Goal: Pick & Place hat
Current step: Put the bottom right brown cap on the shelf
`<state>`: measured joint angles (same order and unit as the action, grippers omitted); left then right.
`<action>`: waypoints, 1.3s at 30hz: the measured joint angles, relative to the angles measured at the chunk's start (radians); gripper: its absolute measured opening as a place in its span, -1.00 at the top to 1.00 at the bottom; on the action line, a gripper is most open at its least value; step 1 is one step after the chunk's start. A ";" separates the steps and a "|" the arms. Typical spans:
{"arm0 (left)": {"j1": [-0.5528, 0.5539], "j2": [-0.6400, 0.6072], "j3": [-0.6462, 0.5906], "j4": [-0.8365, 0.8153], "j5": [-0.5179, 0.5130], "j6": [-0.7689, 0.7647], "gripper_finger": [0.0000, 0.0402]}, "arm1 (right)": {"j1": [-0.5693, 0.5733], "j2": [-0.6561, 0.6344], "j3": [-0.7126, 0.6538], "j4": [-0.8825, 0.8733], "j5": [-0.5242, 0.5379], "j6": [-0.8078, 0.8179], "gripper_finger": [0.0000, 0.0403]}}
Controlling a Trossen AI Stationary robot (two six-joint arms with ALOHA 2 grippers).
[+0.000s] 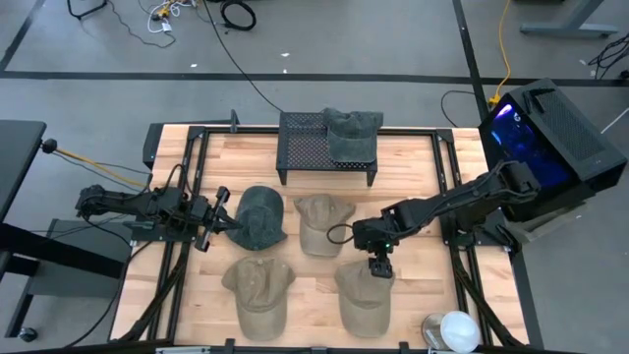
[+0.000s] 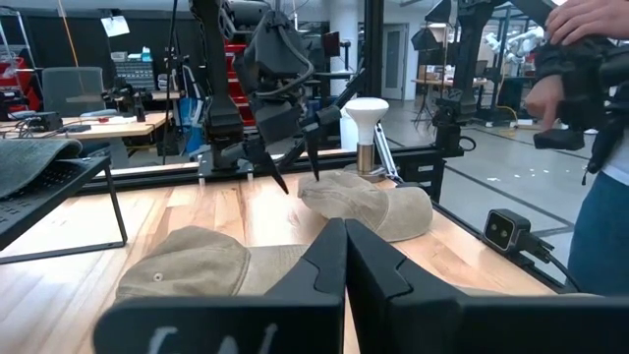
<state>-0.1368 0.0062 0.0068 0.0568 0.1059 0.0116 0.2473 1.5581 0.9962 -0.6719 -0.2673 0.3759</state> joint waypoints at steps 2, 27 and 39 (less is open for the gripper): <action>0.000 0.000 0.000 0.000 0.000 0.000 0.99 | -0.012 0.000 0.000 0.015 -0.043 -0.009 -0.19; 0.000 0.000 0.000 0.000 0.000 0.000 0.99 | -0.119 0.000 0.000 0.041 -0.197 -0.149 -0.19; 0.000 0.000 0.000 0.000 0.000 0.000 0.99 | -0.187 0.000 -0.071 0.066 -0.324 -0.153 -0.19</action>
<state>-0.1371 0.0059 0.0071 0.0566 0.1059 0.0116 0.0602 1.5581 0.9249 -0.6060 -0.5918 0.2231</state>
